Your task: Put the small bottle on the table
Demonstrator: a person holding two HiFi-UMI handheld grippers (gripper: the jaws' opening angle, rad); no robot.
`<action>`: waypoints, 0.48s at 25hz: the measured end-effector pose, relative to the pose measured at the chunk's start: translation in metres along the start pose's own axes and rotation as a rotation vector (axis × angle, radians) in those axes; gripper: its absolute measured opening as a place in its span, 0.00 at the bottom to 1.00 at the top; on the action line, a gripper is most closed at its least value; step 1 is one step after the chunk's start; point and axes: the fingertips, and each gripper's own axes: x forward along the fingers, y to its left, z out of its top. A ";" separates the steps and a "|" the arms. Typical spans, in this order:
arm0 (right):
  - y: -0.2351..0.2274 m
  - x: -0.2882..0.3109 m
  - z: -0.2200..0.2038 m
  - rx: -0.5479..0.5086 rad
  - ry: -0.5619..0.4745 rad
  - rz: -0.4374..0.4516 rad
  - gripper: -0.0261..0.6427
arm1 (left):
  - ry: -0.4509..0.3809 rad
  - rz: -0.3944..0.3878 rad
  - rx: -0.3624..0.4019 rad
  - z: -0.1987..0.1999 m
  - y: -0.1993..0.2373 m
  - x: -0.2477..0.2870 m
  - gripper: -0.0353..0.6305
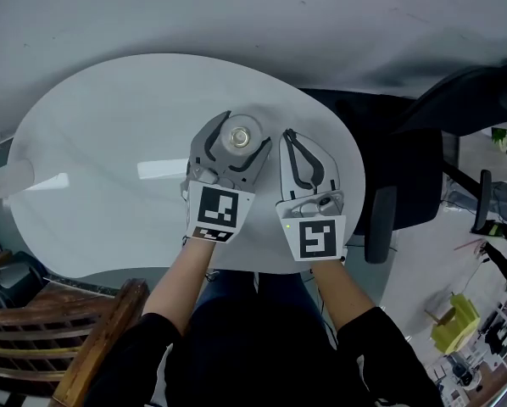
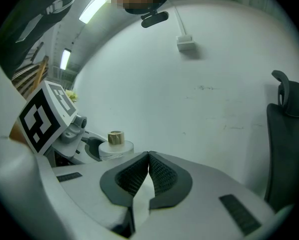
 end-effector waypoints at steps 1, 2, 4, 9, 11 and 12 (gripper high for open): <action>-0.001 0.002 -0.002 0.003 -0.001 -0.002 0.07 | 0.008 -0.003 0.001 -0.003 0.000 0.003 0.55; -0.002 0.003 -0.003 0.005 -0.004 -0.004 0.07 | 0.016 -0.005 0.001 -0.007 0.000 0.006 0.55; -0.002 0.006 -0.007 0.010 -0.004 -0.006 0.07 | 0.031 -0.007 -0.001 -0.015 -0.001 0.011 0.55; -0.001 0.009 -0.018 0.026 0.028 -0.008 0.07 | 0.052 -0.013 0.012 -0.023 -0.001 0.018 0.55; 0.001 0.010 -0.021 0.029 0.036 -0.005 0.07 | 0.059 -0.016 0.018 -0.025 0.000 0.020 0.55; 0.001 0.011 -0.022 0.032 0.038 -0.006 0.07 | 0.062 -0.018 0.020 -0.026 0.000 0.021 0.55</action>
